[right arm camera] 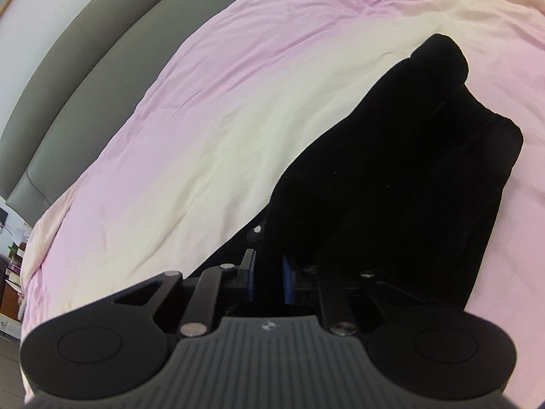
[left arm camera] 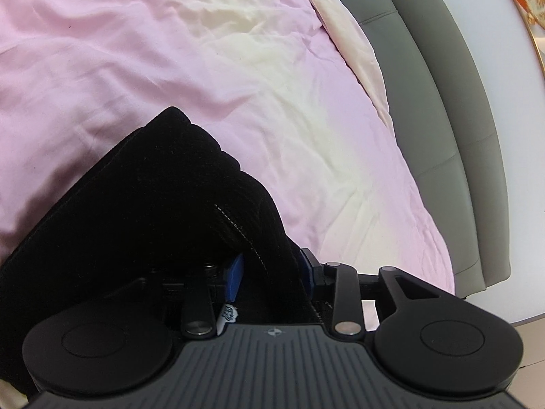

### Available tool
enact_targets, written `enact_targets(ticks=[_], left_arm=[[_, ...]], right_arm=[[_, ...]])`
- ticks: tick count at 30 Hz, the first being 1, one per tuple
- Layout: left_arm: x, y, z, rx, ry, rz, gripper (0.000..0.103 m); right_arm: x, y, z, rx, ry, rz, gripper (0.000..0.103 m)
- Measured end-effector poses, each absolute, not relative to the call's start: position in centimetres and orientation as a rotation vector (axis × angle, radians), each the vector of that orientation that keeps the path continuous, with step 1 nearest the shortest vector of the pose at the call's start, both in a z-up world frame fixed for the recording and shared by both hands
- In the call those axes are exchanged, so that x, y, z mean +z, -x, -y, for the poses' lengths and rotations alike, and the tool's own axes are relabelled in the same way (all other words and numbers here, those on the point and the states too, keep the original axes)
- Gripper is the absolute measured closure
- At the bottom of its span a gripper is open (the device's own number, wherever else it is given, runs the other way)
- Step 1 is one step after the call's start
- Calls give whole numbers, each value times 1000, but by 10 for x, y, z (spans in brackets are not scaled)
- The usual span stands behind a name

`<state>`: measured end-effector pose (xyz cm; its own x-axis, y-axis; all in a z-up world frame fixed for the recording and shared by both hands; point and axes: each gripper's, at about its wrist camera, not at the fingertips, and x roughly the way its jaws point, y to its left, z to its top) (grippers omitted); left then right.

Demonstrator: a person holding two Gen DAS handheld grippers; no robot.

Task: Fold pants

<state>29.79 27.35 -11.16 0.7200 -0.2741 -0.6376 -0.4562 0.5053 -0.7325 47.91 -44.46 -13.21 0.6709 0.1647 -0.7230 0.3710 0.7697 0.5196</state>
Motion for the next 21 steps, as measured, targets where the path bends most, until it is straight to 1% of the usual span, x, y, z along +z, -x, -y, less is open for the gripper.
enact_targets(ticks=[2,3,5,6,7,9,11,12,13,15,16,18,19,20,21], left_arm=[[-110,-297,-271,122,1053,-800,62],[-110,-297,-268,118,1036,-802,59],[-110,-296,-264,114,1003,-810,58],[-112,-296,-263,112,992,-817,58],[-113,-295,-262,114,982,-819,57],[-115,-297,-262,113,976,-823,57],[-115,-298,-264,108,991,-825,57],[-114,-299,-266,106,1000,-821,57],[-113,-298,-267,107,1008,-813,57],[-114,-298,-272,103,1038,-790,57],[-116,-298,-274,99,1064,-775,57],[-122,-295,-279,96,1115,-739,57],[-125,-292,-281,110,1143,-727,57],[-127,-288,-282,127,1166,-719,57],[-129,-285,-282,134,1176,-711,57]], right_arm=[[-129,-484,447,-105,-754,-867,92],[-127,-487,446,-97,-755,-869,92],[-125,-495,442,-81,-733,-900,87],[-127,-500,440,-74,-730,-938,82],[-132,-504,437,-65,-737,-978,80],[-141,-511,429,-55,-740,-1052,80],[-146,-517,419,-22,-730,-1107,84],[-147,-519,415,12,-753,-1118,88],[-147,-521,412,52,-795,-1114,90],[-141,-526,408,113,-884,-1016,90],[-139,-530,407,133,-925,-957,96],[-140,-533,410,130,-1037,-811,95],[-143,-531,415,80,-1122,-721,88],[-147,-531,416,34,-1173,-699,81],[-151,-533,415,9,-1184,-709,78]])
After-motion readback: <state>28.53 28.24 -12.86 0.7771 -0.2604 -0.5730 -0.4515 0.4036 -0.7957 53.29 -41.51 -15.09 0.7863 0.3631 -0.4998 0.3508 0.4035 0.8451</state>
